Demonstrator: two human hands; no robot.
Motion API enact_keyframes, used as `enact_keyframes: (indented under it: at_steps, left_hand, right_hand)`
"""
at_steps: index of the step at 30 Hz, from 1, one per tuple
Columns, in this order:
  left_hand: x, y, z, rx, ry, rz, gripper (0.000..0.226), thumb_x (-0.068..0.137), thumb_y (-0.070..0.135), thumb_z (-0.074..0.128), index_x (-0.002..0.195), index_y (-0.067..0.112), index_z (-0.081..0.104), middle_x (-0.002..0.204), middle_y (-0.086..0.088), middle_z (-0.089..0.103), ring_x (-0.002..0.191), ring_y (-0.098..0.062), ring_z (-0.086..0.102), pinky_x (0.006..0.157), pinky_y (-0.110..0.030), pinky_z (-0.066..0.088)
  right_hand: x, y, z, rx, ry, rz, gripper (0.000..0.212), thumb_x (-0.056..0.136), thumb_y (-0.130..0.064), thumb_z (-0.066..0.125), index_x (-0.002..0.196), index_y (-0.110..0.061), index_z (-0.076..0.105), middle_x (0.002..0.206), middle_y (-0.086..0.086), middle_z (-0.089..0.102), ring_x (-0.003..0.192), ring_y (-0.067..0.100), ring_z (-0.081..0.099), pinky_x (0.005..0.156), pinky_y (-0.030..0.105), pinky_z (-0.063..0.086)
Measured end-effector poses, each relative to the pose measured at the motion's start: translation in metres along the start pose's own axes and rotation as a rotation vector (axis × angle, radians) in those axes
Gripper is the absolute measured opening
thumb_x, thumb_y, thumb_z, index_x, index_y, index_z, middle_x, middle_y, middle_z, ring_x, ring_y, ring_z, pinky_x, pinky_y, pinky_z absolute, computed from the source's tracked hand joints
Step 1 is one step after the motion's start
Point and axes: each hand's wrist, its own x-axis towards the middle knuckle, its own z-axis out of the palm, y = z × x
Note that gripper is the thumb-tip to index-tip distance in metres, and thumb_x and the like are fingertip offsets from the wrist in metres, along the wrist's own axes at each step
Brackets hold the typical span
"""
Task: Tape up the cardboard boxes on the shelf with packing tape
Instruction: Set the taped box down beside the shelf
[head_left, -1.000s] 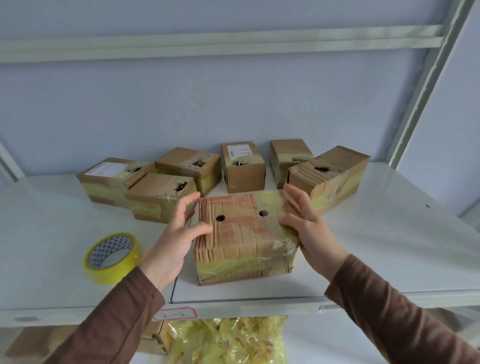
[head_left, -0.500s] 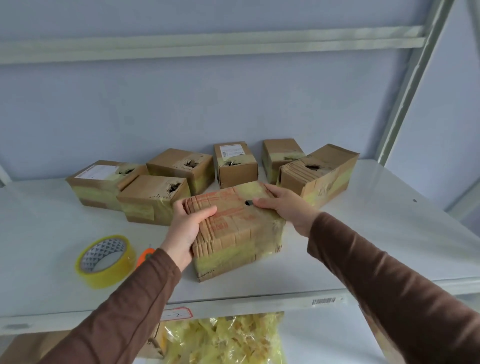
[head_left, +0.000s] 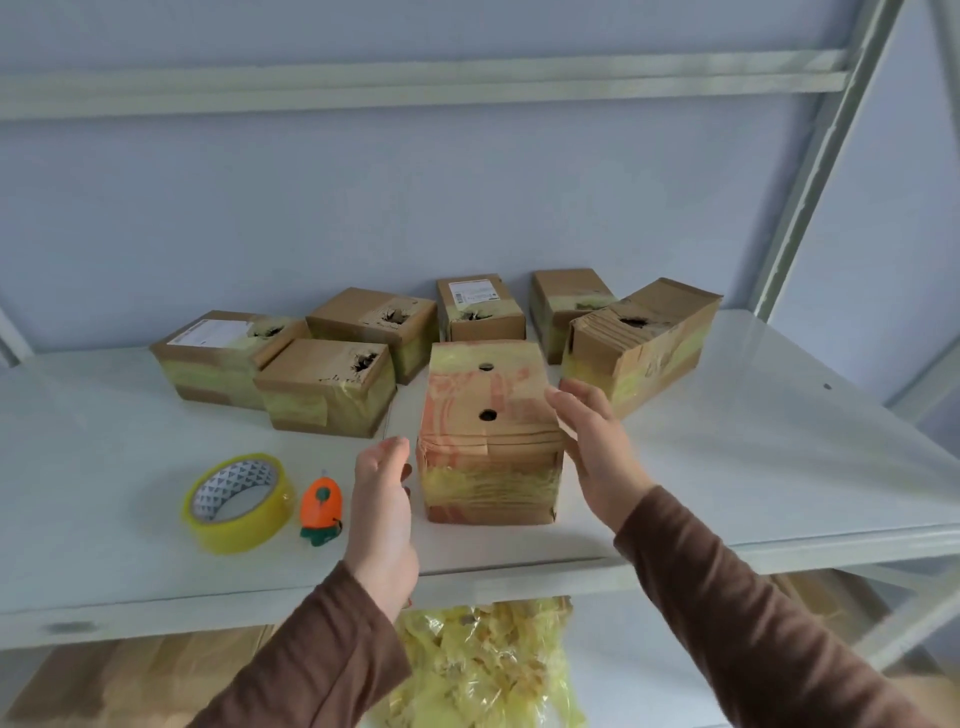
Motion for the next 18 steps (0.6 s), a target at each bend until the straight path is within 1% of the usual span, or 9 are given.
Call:
enact_keyframes:
  at_steps: [2,4,5,6,8,10,12,15,18]
  left_hand:
    - [0.010,0.008,0.000,-0.003,-0.017,-0.054,0.026,0.106,0.036,0.052,0.122,0.024,0.068,0.132,-0.004,0.066,0.125,-0.023,0.059,0.112,-0.043,0.044]
    - [0.014,0.012,0.007,0.028,-0.118,-0.103,0.037,0.107,0.033,0.048,0.098,0.026,0.082,0.109,-0.005,0.077,0.101,-0.022,0.072,0.085,-0.034,0.060]
    - [0.014,0.014,0.011,0.031,-0.172,-0.134,0.044,0.107,0.034,0.047,0.086,0.027,0.084,0.101,-0.004,0.079,0.091,-0.021,0.075,0.070,-0.030,0.060]
    - [0.013,0.014,0.013,0.041,-0.217,-0.157,0.045,0.107,0.037,0.047,0.086,0.027,0.085,0.100,-0.004,0.080,0.089,-0.020,0.076,0.065,-0.028,0.059]
    - [0.014,0.013,0.014,0.039,-0.271,-0.129,0.038,0.105,0.043,0.051,0.121,0.018,0.076,0.118,-0.008,0.076,0.110,-0.023,0.071,0.076,-0.033,0.058]
    - [0.012,0.012,0.010,0.036,-0.344,-0.091,0.062,0.101,0.048,0.058,0.153,0.018,0.045,0.139,-0.008,0.065,0.127,-0.026,0.062,0.093,-0.042,0.054]
    - [0.011,0.011,0.008,0.067,-0.452,-0.053,0.074,0.094,0.057,0.064,0.154,0.020,0.042,0.141,-0.006,0.063,0.126,-0.025,0.062,0.102,-0.048,0.051]
    - [-0.003,0.010,0.011,0.069,-0.615,-0.004,0.066,0.091,0.060,0.063,0.144,0.020,0.057,0.138,-0.007,0.066,0.128,-0.028,0.061,0.109,-0.053,0.047]
    - [-0.022,0.002,0.019,0.015,-0.700,0.059,0.066,0.095,0.053,0.062,0.151,0.023,0.046,0.139,-0.004,0.065,0.129,-0.023,0.061,0.098,-0.047,0.052]
  right_hand:
    - [-0.014,0.001,-0.005,-0.059,-0.019,0.023,0.042,0.097,-0.040,0.065,0.135,-0.023,0.057,0.135,-0.001,0.063,0.128,0.017,0.055,0.116,0.046,0.040]
    - [-0.029,0.003,0.000,-0.105,-0.092,0.026,0.033,0.099,-0.040,0.063,0.130,-0.029,0.063,0.125,-0.005,0.071,0.121,0.016,0.061,0.107,0.041,0.046]
    - [-0.034,0.003,0.003,-0.103,-0.118,0.014,0.029,0.100,-0.036,0.062,0.129,-0.031,0.064,0.120,-0.007,0.074,0.118,0.017,0.065,0.102,0.038,0.049]
    - [-0.038,0.003,0.005,-0.077,-0.115,-0.002,0.028,0.102,-0.032,0.060,0.130,-0.032,0.065,0.119,-0.008,0.075,0.115,0.017,0.067,0.098,0.037,0.052]
    - [-0.046,0.004,0.004,0.008,-0.077,-0.042,0.033,0.103,-0.024,0.057,0.134,-0.030,0.064,0.119,-0.006,0.075,0.110,0.014,0.070,0.091,0.032,0.056]
    - [-0.057,0.007,-0.002,0.078,-0.044,-0.092,0.035,0.103,-0.019,0.053,0.134,-0.027,0.066,0.120,-0.004,0.075,0.102,0.008,0.072,0.078,0.022,0.057]
    - [-0.070,0.011,-0.010,0.107,-0.019,-0.121,0.036,0.103,-0.017,0.052,0.132,-0.027,0.069,0.123,-0.002,0.074,0.101,0.007,0.071,0.075,0.019,0.055]
    - [-0.092,0.019,-0.023,0.128,0.015,-0.167,0.040,0.102,-0.014,0.048,0.134,-0.027,0.067,0.130,0.001,0.071,0.108,0.011,0.066,0.088,0.028,0.049]
    - [-0.116,0.023,-0.038,0.157,0.054,-0.228,0.045,0.095,-0.013,0.048,0.136,-0.024,0.064,0.132,0.007,0.069,0.112,0.021,0.064,0.095,0.035,0.047]
